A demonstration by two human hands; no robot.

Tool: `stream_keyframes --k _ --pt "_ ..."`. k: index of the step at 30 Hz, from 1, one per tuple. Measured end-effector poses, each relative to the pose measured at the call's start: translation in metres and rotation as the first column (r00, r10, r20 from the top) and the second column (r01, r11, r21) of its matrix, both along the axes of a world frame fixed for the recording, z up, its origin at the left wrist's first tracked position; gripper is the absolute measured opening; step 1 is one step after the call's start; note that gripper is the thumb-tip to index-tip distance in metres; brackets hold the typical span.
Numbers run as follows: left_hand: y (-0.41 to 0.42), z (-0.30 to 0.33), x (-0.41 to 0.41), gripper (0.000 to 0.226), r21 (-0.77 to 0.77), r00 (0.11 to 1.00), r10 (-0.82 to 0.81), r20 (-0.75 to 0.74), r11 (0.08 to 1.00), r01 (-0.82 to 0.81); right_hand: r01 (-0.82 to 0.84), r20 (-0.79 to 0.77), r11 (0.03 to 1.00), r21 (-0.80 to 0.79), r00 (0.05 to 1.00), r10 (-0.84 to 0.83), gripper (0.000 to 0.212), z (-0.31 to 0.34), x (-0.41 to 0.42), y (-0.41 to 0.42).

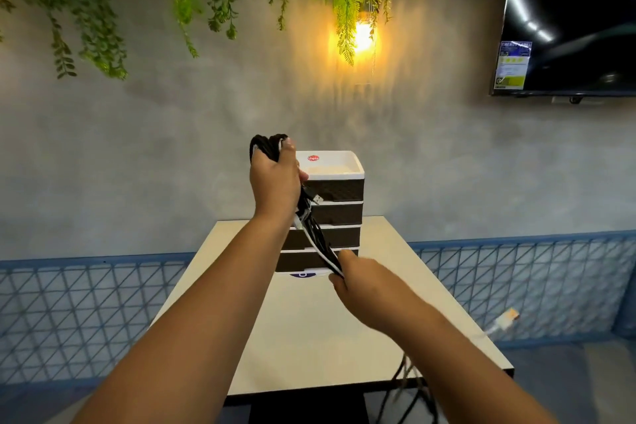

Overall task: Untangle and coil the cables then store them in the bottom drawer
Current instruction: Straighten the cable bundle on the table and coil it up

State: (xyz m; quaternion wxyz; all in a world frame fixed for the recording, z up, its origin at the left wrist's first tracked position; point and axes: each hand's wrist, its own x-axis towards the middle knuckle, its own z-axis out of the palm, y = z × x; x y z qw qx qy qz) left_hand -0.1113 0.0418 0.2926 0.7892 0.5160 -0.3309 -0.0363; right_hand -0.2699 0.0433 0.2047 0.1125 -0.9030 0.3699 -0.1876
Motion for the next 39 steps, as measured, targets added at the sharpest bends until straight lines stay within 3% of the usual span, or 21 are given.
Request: stream_keyframes --k 3,6,10,13,15,17,19,21,22,24,26,29,30,32,35,39 --pt "0.002 -0.003 -0.009 0.026 0.177 0.969 0.047 0.244 0.980 -0.092 -0.092 -0.161 0.972 -0.216 0.985 0.057 0.018 0.032 -0.001 0.005" --pt "0.002 -0.004 -0.010 0.024 0.405 0.942 -0.063 0.329 0.911 -0.080 -0.212 -0.262 0.911 -0.355 0.957 0.120 0.025 0.064 -0.006 0.001" --pt "0.006 -0.007 0.005 0.028 0.611 0.910 -0.381 0.160 0.763 0.212 -0.326 -0.261 0.869 -0.373 0.935 0.239 0.030 0.091 -0.014 -0.013" --pt "0.012 -0.012 0.020 0.033 0.661 0.804 -0.594 -0.037 0.589 0.465 -0.320 -0.138 0.907 -0.275 0.946 0.292 0.026 0.103 -0.019 -0.026" --pt "0.014 -0.016 0.019 0.035 0.689 0.774 -0.627 -0.086 0.524 0.501 -0.319 -0.067 0.937 -0.139 0.947 0.313 0.022 0.110 -0.021 -0.031" --pt "0.012 -0.018 0.009 0.025 0.634 0.821 -0.565 -0.083 0.606 0.481 -0.349 -0.095 0.936 -0.053 0.935 0.343 0.020 0.113 -0.020 -0.028" --pt "0.001 -0.019 0.006 0.024 0.492 0.886 -0.421 -0.197 0.739 0.460 -0.371 -0.185 0.924 -0.089 0.918 0.351 0.020 0.111 -0.014 -0.020" --pt "-0.006 -0.017 0.011 0.028 0.330 0.887 -0.318 -0.336 0.842 0.427 -0.385 -0.233 0.910 -0.156 0.909 0.345 0.020 0.112 -0.012 -0.013" --pt "-0.009 -0.017 0.014 0.030 0.308 0.901 -0.271 -0.338 0.873 0.378 -0.390 -0.242 0.904 -0.174 0.907 0.344 0.020 0.112 -0.011 -0.011" --pt "-0.008 -0.017 0.011 0.032 0.356 0.963 -0.158 -0.218 0.906 0.229 -0.407 -0.264 0.891 -0.198 0.898 0.352 0.020 0.113 -0.010 -0.006" --pt "-0.004 -0.021 0.004 0.026 0.400 0.999 -0.048 0.004 0.916 0.042 -0.435 -0.292 0.870 -0.232 0.884 0.364 0.022 0.112 -0.007 0.000" --pt "-0.002 -0.024 -0.003 0.017 0.450 0.954 -0.112 0.277 0.893 -0.026 -0.462 -0.315 0.831 -0.309 0.874 0.369 0.023 0.112 0.004 0.005" --pt "-0.001 -0.023 -0.004 0.013 0.495 0.947 -0.188 0.262 0.868 0.035 -0.463 -0.292 0.836 -0.296 0.877 0.382 0.023 0.115 0.005 0.003" --pt "0.003 -0.022 -0.004 0.018 0.556 0.927 -0.367 0.078 0.788 0.265 -0.452 -0.190 0.868 -0.207 0.889 0.417 0.022 0.123 0.003 -0.006" --pt "0.017 -0.028 -0.005 0.014 0.474 0.746 -0.631 -0.212 0.601 0.643 -0.413 -0.017 0.901 -0.134 0.910 0.415 0.025 0.130 -0.004 -0.022" --pt "0.020 -0.032 -0.004 0.021 0.394 0.641 -0.745 -0.183 0.542 0.742 -0.427 0.090 0.902 -0.066 0.898 0.431 0.024 0.126 -0.004 -0.036"
